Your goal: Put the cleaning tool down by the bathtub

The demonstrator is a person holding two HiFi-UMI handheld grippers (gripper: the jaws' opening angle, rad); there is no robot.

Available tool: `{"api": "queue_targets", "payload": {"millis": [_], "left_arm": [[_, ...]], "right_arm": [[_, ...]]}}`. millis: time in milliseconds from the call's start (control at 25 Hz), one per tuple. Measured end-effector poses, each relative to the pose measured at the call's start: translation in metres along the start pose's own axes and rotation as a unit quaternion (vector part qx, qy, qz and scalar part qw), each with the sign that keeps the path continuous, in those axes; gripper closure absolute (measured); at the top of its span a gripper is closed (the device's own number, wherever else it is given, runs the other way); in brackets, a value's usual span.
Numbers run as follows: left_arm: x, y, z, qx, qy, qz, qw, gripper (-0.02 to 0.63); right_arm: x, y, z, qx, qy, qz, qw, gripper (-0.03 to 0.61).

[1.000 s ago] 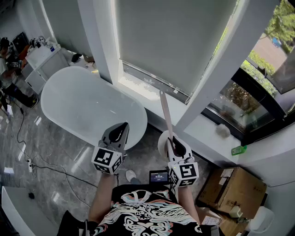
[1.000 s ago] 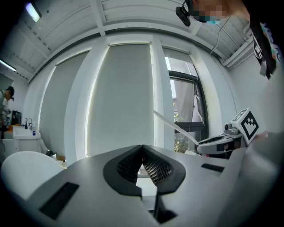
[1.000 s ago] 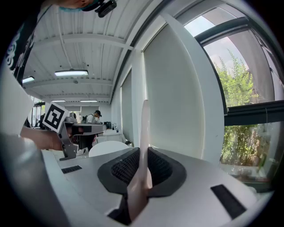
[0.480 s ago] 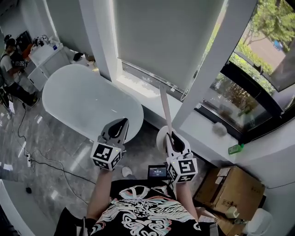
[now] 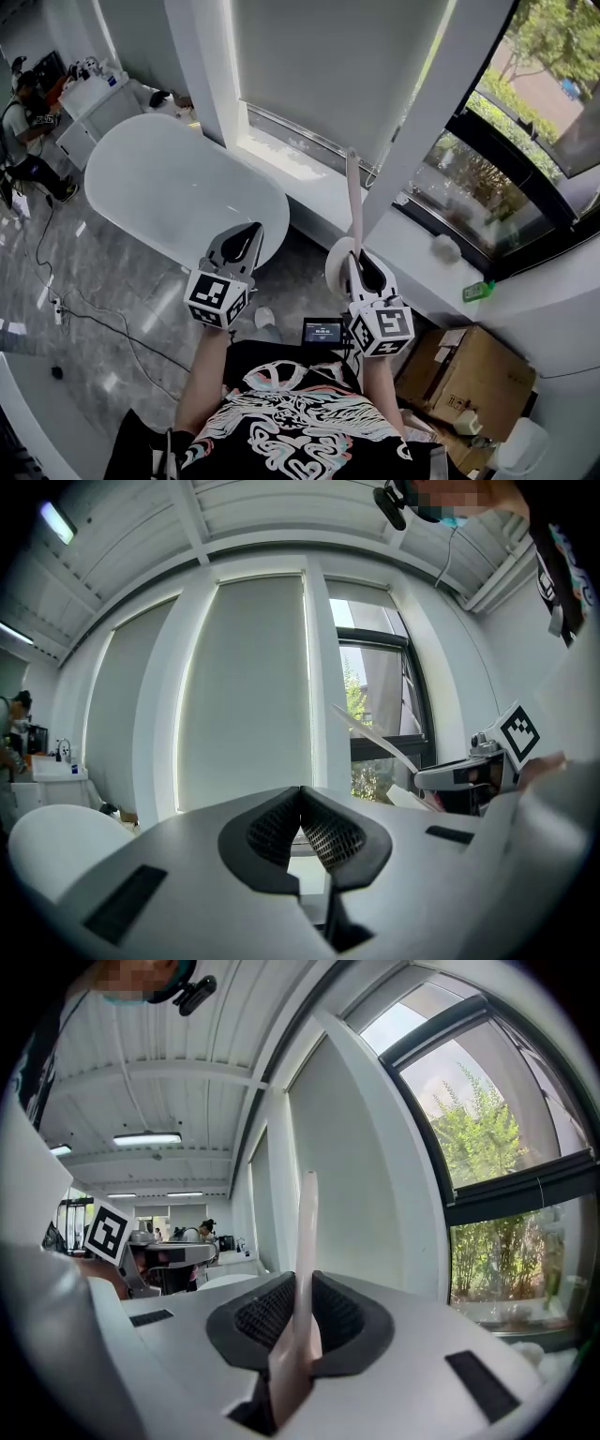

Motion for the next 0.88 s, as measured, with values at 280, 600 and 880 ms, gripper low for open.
{"api": "queue_targets", "payload": {"millis": [280,600,880], "left_arm": [[-0.026,0.001,0.005,0.005,-0.009,-0.005,0.9999,0.597],[-0.087,-0.004,0.043,0.01,-0.02,0.006,0.9997,0.597],[-0.156,0.008,0.113,0.013,-0.018,0.009,0.9997,0.597]], "right_arm": [[-0.007,0.006,-0.012,-0.005,-0.003,-0.006,1.0,0.502],[-0.063,0.009,-0.04,0.003,-0.024,0.006,1.0,0.502],[-0.153,0.015,-0.059,0.007,-0.032,0.023,0.999,0.502]]}}
Point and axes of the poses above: the fingertips, and each gripper's own axes: x backward along the fingers, z to its left, y out of its top, the point moved 8 cm from there along x, backward along the fingers, and after that the axes turned 9 degrees about x, right-handed, at the moved point
